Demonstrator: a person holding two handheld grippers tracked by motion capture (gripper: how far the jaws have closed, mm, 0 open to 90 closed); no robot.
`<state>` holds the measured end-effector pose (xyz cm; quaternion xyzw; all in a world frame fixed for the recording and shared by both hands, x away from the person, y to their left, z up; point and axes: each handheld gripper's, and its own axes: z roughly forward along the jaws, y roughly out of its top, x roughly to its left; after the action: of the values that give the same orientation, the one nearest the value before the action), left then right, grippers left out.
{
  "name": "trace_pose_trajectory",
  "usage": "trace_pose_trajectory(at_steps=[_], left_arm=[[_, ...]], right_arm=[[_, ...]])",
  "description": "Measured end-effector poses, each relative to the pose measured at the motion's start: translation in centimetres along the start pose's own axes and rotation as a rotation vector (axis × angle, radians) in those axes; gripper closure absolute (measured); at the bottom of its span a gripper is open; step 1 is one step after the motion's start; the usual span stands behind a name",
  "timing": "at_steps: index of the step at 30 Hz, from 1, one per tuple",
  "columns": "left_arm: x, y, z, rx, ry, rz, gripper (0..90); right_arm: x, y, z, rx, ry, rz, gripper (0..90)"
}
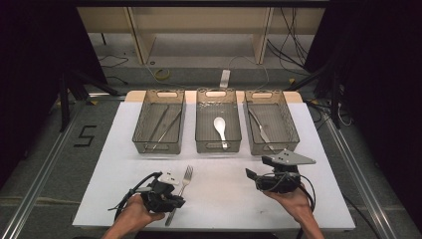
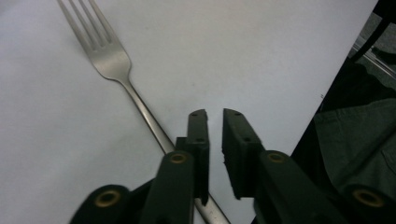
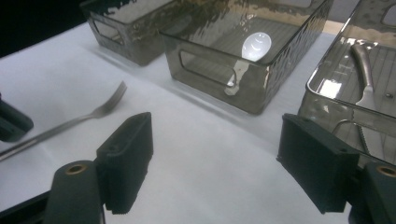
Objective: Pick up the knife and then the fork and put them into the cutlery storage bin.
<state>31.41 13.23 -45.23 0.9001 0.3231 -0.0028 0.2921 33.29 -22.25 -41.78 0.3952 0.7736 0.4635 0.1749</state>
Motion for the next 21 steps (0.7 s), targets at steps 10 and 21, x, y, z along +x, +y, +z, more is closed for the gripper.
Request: trace_pose_trajectory(at_steps=[10, 21], left_arm=[[-0.6, -0.2, 1.5, 0.089, -0.015, 0.041, 88.7], [-0.2, -0.3, 2.0, 0.146, -0.018, 0.012, 88.8]], right_arm=[[1.3, -1.3, -0.3, -0.021, 0.031, 0.022, 25.6], [2.3, -1.6, -0.3, 0.006, 0.050, 0.001, 25.6]])
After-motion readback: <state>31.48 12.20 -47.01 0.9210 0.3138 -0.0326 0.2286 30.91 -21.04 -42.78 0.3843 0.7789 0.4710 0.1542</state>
